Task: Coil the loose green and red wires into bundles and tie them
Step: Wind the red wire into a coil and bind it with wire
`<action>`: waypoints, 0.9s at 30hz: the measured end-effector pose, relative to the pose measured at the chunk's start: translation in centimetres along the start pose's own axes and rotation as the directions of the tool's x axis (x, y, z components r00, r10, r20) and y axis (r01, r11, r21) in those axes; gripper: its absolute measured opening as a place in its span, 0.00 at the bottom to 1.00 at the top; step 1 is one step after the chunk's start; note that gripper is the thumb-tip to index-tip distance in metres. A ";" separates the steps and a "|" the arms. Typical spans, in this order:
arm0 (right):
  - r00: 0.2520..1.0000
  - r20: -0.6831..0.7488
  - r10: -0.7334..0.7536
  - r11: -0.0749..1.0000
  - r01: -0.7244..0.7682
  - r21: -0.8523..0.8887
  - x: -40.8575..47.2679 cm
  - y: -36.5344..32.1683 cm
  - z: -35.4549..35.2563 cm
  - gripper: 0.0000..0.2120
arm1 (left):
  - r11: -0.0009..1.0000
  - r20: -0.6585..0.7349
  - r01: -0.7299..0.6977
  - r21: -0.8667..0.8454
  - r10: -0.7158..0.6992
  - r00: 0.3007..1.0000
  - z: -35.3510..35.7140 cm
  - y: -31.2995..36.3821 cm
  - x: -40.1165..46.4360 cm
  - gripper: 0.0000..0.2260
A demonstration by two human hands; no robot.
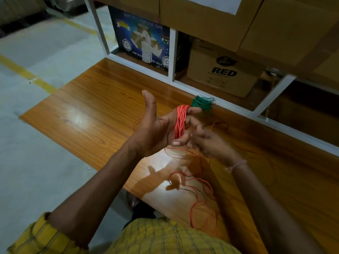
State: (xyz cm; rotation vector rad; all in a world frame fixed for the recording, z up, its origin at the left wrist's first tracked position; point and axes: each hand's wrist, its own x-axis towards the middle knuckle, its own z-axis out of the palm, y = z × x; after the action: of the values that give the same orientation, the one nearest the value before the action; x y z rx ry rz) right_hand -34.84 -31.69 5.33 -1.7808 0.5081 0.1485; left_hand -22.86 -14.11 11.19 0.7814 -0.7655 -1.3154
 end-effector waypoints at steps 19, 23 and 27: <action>0.875 0.357 -0.326 0.922 0.211 0.325 -4.6 -2.8 -7.6 0.12 | 0.857 -0.261 0.238 0.456 -0.127 0.957 -1.4 -2.7 1.5 0.53; 0.922 0.221 -0.318 0.909 0.230 0.348 -2.2 -3.5 -8.1 0.12 | 0.836 -0.112 0.219 0.503 -0.188 0.976 -0.5 -2.2 1.2 0.58; 0.956 0.043 -0.290 0.943 0.277 0.186 0.7 -2.8 -6.7 0.09 | 0.914 -0.010 0.232 0.334 -0.242 0.970 0.0 -1.6 0.8 0.58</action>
State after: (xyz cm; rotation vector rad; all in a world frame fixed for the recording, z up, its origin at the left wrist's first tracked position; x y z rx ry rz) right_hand -34.16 -37.74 9.42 -1.6467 0.2027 -0.0359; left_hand -23.60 -15.04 9.90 1.1558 -0.9561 -1.4355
